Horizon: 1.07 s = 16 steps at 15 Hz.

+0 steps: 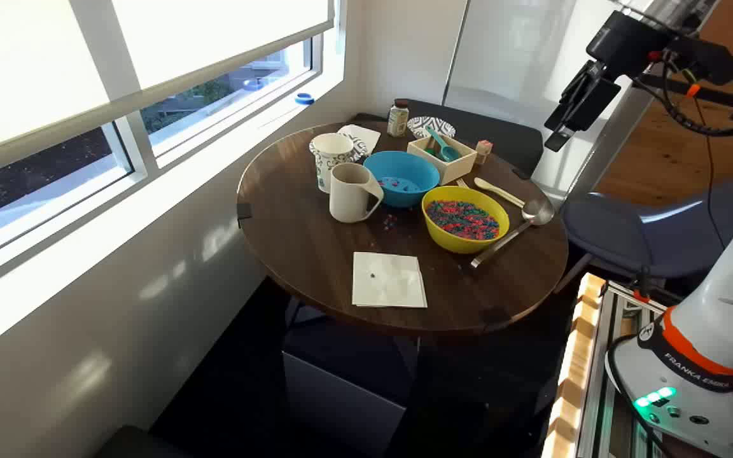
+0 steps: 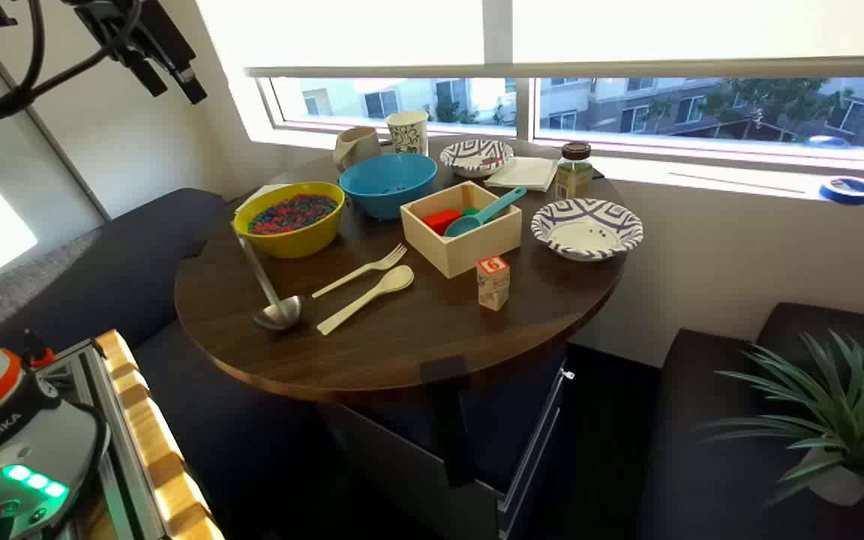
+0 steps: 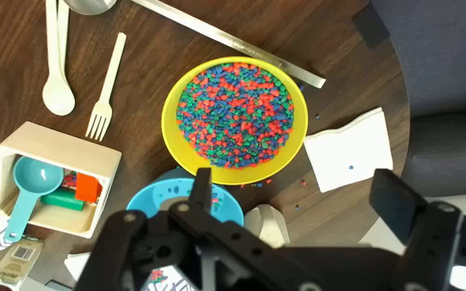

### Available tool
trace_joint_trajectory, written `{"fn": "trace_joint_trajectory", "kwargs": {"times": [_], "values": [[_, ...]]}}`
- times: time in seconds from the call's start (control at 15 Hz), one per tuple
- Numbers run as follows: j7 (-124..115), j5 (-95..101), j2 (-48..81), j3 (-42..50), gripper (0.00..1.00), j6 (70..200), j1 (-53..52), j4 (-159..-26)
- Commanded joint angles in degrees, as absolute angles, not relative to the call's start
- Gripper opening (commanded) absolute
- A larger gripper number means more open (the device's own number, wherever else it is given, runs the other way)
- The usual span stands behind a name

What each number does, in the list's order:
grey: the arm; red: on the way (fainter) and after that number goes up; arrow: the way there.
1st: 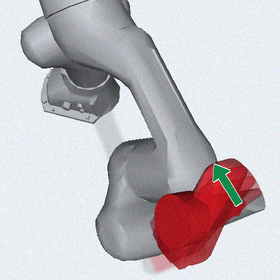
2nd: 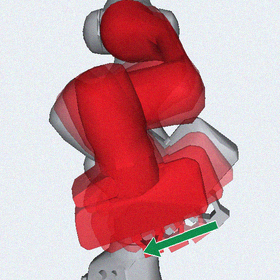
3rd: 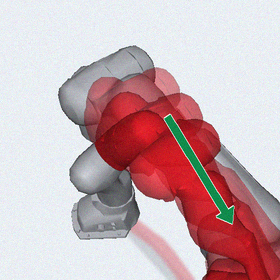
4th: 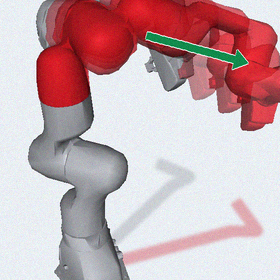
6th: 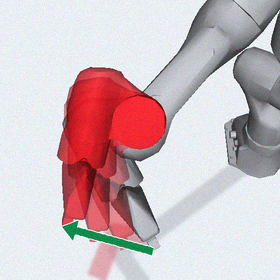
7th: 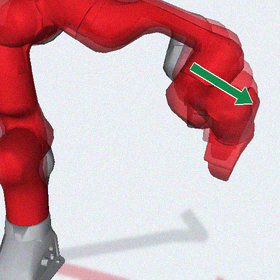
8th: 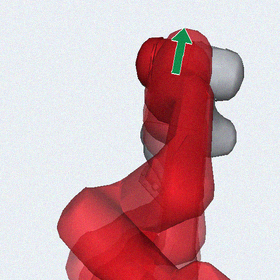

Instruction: Pour the contents of the mug into the blue bowl

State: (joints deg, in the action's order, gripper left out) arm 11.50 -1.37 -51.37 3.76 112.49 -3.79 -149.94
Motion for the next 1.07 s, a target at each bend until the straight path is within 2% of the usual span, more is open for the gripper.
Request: {"fn": "trace_joint_trajectory", "kwargs": {"times": [0.0, 1.0], "values": [[11.5, -1.4, -51.3, 3.7, 1.00, 112.4, -3.8, -149.8], [11.5, -0.8, -49.7, 3.3, 1.00, 114.0, -3.8, -149.6]]}}
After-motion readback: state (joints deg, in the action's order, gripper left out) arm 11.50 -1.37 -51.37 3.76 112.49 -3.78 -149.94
